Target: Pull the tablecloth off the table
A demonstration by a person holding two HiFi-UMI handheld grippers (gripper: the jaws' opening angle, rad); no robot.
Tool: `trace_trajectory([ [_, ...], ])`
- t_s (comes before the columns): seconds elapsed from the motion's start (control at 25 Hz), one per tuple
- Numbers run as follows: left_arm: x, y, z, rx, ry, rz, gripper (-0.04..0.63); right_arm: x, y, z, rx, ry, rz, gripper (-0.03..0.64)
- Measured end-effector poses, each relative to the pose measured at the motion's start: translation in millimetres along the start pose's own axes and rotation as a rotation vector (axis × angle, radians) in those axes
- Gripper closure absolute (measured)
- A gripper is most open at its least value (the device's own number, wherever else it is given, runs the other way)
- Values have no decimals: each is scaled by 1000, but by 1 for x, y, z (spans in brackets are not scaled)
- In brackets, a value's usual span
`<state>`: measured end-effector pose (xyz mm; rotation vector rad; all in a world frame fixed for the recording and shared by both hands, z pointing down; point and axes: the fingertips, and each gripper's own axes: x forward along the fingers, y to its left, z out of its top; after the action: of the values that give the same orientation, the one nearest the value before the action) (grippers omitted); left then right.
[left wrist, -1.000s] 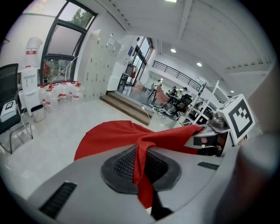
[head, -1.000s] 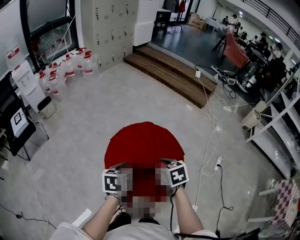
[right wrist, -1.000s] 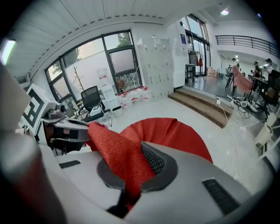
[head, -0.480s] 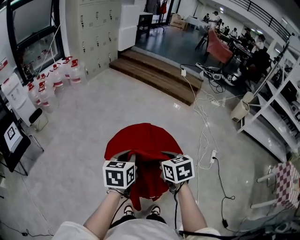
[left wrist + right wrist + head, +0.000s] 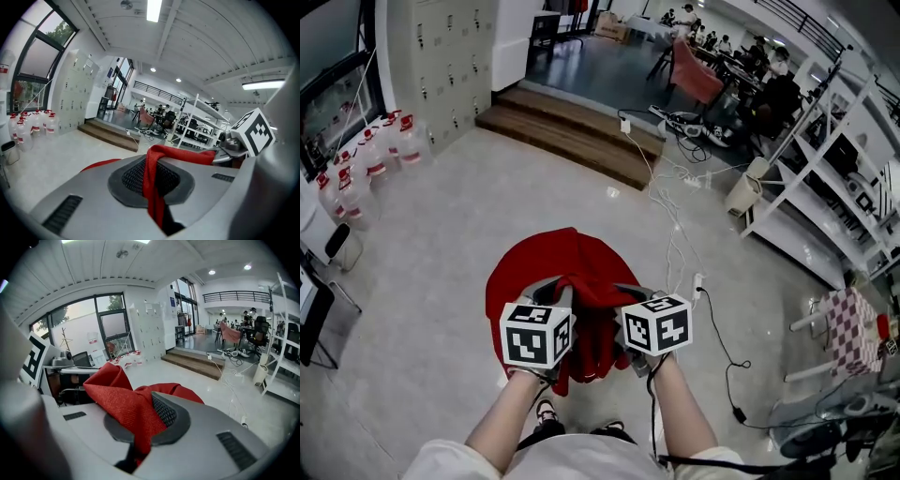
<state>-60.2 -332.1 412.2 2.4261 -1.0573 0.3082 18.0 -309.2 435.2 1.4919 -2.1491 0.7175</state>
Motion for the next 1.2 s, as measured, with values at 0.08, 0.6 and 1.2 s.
trace_trajectory([
  [0.08,-4,-1,1,4,-1,0,575,-4,0,2,9,-15,-7,584],
  [0.6,-40,-65,12,83,-74,45,575,-70,-2,-5,29,-112,42,584],
  [1.2,-50,-183,-37,128,-69,-5,575,-169,-39,-73,86,-159,12,584],
])
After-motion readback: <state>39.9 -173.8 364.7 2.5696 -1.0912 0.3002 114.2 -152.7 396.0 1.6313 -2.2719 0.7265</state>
